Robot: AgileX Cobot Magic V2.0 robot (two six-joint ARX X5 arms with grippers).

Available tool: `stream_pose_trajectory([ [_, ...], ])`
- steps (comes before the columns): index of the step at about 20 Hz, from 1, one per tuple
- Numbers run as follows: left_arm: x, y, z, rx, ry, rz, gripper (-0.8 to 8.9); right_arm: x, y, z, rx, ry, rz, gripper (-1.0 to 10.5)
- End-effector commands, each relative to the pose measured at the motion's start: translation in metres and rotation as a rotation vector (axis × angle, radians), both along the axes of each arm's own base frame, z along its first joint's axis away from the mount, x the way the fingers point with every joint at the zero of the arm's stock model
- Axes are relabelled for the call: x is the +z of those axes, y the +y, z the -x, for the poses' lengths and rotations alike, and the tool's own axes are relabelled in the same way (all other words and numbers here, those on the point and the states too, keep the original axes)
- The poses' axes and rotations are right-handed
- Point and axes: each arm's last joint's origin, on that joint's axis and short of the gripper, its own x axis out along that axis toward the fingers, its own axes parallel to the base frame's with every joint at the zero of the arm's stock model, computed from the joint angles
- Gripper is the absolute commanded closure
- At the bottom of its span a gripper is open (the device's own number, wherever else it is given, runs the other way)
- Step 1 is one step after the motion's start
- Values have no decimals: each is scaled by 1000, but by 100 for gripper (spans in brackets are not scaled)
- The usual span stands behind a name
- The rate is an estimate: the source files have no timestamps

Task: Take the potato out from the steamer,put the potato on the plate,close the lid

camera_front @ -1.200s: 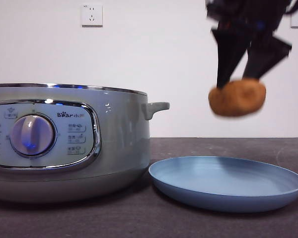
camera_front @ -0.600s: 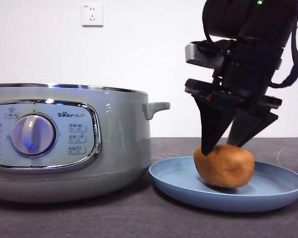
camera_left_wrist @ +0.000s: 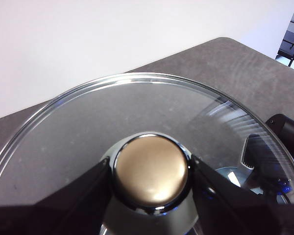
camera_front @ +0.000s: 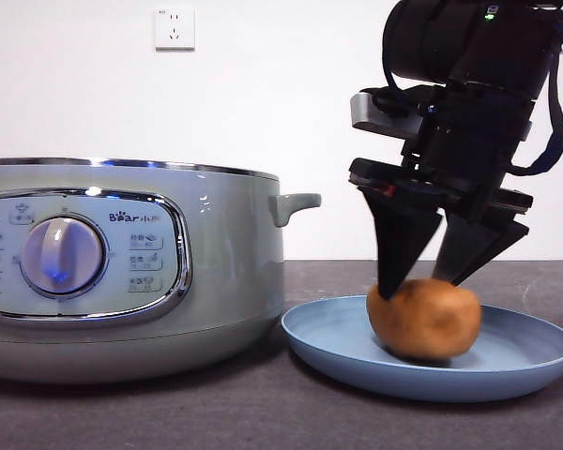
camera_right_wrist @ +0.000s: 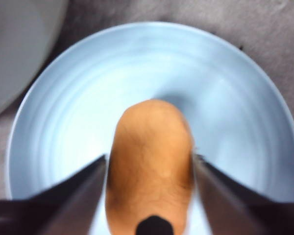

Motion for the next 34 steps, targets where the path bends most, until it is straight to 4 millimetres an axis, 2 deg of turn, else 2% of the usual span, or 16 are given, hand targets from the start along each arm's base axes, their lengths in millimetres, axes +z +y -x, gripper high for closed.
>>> stream_pose_trajectory([
  [1,10,2,5,-4,-69,24,822,-7,-1,2,-10,24,14,410],
  [5,10,2,5,-4,-69,25,822,20,-4,5,-11,-52,-36,413],
  [10,10,2,4,-4,-69,24,822,85,-15,24,-12,-243,-159,415],
  [14,7,-2,-3,-4,-50,13,822,141,-36,56,-14,-433,-279,420],
  [18,-5,-14,-26,-10,7,-33,822,179,-60,93,-15,-591,-383,580],
  [19,-9,-18,-33,-10,27,-43,822,185,-66,102,-19,-620,-406,615],
  [20,-13,-21,-40,-11,45,-53,822,190,-72,111,-24,-650,-420,694],
  [22,-21,-28,-52,-11,81,-72,822,198,-83,127,-55,-711,-418,923],
  [23,-25,-31,-58,-12,97,-80,822,200,-88,134,-54,-736,-420,960],
  [26,-41,-37,-67,-44,139,-84,822,204,-98,148,-69,-769,-428,958],
  [34,-91,-45,-81,-44,221,-101,822,204,-104,157,-69,-763,-424,958],
])
